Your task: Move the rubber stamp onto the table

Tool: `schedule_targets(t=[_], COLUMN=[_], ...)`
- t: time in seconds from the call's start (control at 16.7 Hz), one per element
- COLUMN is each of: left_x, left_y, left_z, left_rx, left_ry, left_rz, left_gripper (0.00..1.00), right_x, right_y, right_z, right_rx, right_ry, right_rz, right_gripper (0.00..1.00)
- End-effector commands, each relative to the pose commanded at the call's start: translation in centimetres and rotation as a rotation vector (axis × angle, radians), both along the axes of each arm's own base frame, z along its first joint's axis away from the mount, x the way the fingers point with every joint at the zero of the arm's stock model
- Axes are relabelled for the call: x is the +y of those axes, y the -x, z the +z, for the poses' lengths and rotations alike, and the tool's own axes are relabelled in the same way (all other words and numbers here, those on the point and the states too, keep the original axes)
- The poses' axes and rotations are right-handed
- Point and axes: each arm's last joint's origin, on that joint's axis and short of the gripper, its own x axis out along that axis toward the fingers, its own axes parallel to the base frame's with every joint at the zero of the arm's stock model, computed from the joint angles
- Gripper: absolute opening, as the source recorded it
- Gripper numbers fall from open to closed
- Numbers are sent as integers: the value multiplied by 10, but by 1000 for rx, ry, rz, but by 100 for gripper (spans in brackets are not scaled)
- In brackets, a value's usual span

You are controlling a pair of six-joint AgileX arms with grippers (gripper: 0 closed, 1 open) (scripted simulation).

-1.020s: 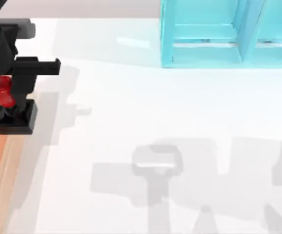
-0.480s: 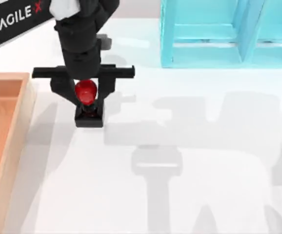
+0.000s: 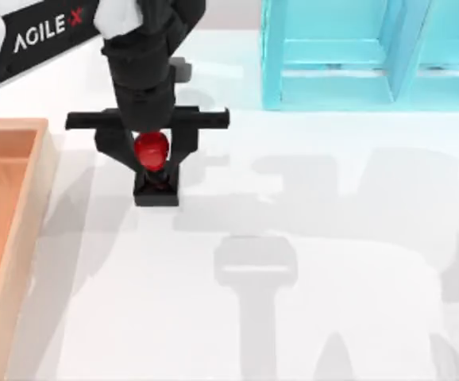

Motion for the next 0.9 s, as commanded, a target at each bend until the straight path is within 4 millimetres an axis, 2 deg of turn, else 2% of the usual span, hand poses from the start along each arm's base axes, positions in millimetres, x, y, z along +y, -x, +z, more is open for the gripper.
schedule_targets(t=[0.3, 0.54, 0.9], left_x=[-2, -2, -2], left_y=[0, 0, 0], left_z=[-37, -40, -40], left_rx=[-6, -4, -4], left_ry=[3, 2, 2], left_rz=[-3, -3, -3], left_gripper=[0, 0, 45], right_x=[0, 0, 0], right_y=[0, 0, 0], right_z=[0, 0, 0], right_rx=[0, 0, 0], right_ry=[0, 0, 0], right_rz=[0, 0, 0], right_gripper=[100, 100, 100])
